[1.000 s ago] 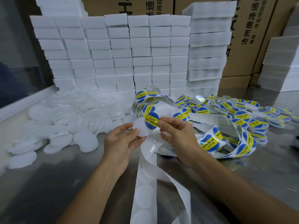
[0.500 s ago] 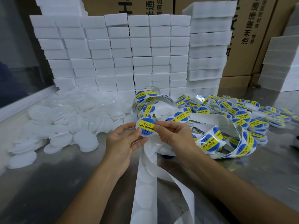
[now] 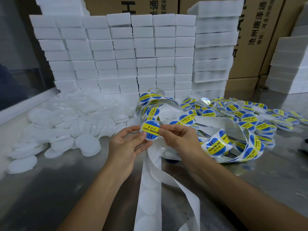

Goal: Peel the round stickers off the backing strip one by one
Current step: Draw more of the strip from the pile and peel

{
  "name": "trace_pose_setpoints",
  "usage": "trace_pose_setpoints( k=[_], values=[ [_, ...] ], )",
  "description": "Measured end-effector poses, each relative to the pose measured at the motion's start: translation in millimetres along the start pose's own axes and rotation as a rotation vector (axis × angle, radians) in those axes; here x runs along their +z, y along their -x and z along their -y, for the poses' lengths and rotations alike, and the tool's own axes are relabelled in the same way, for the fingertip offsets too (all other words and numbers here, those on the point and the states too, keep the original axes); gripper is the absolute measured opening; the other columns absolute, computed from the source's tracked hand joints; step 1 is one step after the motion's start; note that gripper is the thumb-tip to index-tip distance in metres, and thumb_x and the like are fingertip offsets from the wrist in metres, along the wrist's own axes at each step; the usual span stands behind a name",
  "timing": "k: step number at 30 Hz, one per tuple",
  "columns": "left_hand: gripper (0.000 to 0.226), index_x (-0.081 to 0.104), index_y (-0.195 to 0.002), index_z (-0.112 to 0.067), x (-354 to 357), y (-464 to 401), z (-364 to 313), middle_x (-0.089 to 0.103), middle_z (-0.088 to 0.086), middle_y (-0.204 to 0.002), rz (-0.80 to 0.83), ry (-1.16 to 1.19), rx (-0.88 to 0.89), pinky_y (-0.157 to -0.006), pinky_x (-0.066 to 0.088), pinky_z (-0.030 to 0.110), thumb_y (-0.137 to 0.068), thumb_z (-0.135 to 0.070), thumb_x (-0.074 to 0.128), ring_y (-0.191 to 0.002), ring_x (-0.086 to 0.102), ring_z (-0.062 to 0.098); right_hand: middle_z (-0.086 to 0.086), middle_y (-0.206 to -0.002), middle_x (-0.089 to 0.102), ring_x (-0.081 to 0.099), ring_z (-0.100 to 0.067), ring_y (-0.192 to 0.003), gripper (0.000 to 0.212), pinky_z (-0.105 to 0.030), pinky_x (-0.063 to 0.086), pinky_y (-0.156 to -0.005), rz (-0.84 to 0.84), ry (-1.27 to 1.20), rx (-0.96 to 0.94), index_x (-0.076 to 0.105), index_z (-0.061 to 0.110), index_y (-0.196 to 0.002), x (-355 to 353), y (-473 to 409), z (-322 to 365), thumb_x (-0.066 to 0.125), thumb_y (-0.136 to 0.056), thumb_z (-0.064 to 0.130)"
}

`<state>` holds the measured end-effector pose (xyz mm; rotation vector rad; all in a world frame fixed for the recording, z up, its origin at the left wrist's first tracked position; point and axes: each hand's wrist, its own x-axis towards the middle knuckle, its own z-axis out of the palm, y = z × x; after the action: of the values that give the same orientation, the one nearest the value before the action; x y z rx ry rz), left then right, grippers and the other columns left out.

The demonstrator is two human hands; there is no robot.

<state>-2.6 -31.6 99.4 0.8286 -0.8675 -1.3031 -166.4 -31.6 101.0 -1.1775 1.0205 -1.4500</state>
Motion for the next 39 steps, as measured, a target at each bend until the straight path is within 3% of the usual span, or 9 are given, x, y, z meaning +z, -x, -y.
trace_pose_setpoints(
  k=[11, 19, 23, 27, 31, 34, 36, 39],
  values=[
    [0.026, 0.066, -0.093, -0.007, 3, 3, -4, 0.075, 0.020, -0.089, -0.016, -0.045, 0.042, -0.063, 0.059, 0.033, -0.070, -0.004, 0.077, -0.081, 0.074, 0.032, 0.005, -0.070, 0.075, 0.063, 0.001, -0.056, 0.005, -0.009, 0.046, -0.058, -0.035, 0.042, -0.021, 0.079, 0.015, -0.084, -1, -1, -1, 0.079, -0.081, 0.011],
    [0.019, 0.067, -0.090, -0.007, 6, 7, -4, 0.074, 0.020, -0.086, 0.032, -0.092, 0.100, -0.065, 0.059, 0.033, -0.077, 0.005, 0.073, -0.079, 0.074, 0.032, 0.001, -0.070, 0.074, 0.063, -0.001, -0.059, 0.013, -0.011, 0.047, -0.056, -0.099, 0.115, -0.085, 0.076, 0.017, -0.073, 0, 0, -1, 0.086, -0.072, 0.024],
    [0.020, 0.065, -0.092, -0.007, 7, 9, -6, 0.074, 0.020, -0.087, 0.051, -0.082, 0.103, -0.065, 0.060, 0.033, -0.077, 0.004, 0.072, -0.079, 0.074, 0.032, 0.004, -0.070, 0.071, 0.062, -0.005, -0.059, 0.025, -0.017, 0.050, -0.058, -0.143, 0.137, -0.105, 0.071, 0.013, -0.083, 0, -2, -1, 0.087, -0.070, 0.028],
    [0.031, 0.065, -0.098, -0.008, 9, 11, -7, 0.075, 0.018, -0.089, 0.089, -0.074, 0.089, -0.065, 0.059, 0.030, -0.069, -0.007, 0.075, -0.081, 0.074, 0.029, 0.004, -0.087, 0.070, 0.066, -0.012, -0.066, 0.031, -0.027, 0.057, -0.065, -0.073, 0.333, -0.288, 0.071, 0.018, -0.108, 0, 2, -2, 0.081, -0.079, 0.025],
    [0.039, 0.067, -0.106, -0.012, 10, 12, -7, 0.075, 0.016, -0.094, 0.121, -0.002, 0.042, -0.069, 0.059, 0.029, -0.067, -0.013, 0.072, -0.087, 0.074, 0.027, 0.010, -0.096, 0.071, 0.065, -0.007, -0.071, 0.039, -0.021, 0.054, -0.068, 0.056, 0.382, -0.355, 0.069, 0.022, -0.114, 2, 6, -4, 0.082, -0.078, 0.029],
    [0.040, 0.067, -0.107, -0.012, 11, 13, -6, 0.076, 0.011, -0.091, 0.132, 0.034, -0.001, -0.064, 0.059, 0.026, -0.066, -0.012, 0.071, -0.081, 0.075, 0.021, 0.001, -0.088, 0.074, 0.069, -0.012, -0.073, 0.023, -0.029, 0.058, -0.070, -0.006, 0.379, -0.362, 0.072, 0.015, -0.105, 0, 2, 1, 0.077, -0.084, 0.022],
    [0.043, 0.067, -0.108, -0.012, 14, 14, -6, 0.077, 0.010, -0.090, 0.159, 0.027, -0.017, -0.062, 0.058, 0.024, -0.066, -0.013, 0.072, -0.077, 0.074, 0.019, -0.006, -0.074, 0.072, 0.065, -0.011, -0.062, 0.009, -0.032, 0.058, -0.063, -0.041, 0.360, -0.387, 0.073, 0.009, -0.095, -4, 0, 4, 0.069, -0.091, 0.015],
    [0.044, 0.068, -0.106, -0.012, 16, 15, -7, 0.076, 0.009, -0.084, 0.173, 0.013, -0.012, -0.061, 0.058, 0.024, -0.063, -0.015, 0.073, -0.071, 0.073, 0.016, 0.001, -0.062, 0.066, 0.058, -0.007, -0.050, 0.012, -0.026, 0.051, -0.053, -0.068, 0.399, -0.419, 0.073, 0.008, -0.089, -7, -1, 7, 0.064, -0.094, 0.014]
  ],
)
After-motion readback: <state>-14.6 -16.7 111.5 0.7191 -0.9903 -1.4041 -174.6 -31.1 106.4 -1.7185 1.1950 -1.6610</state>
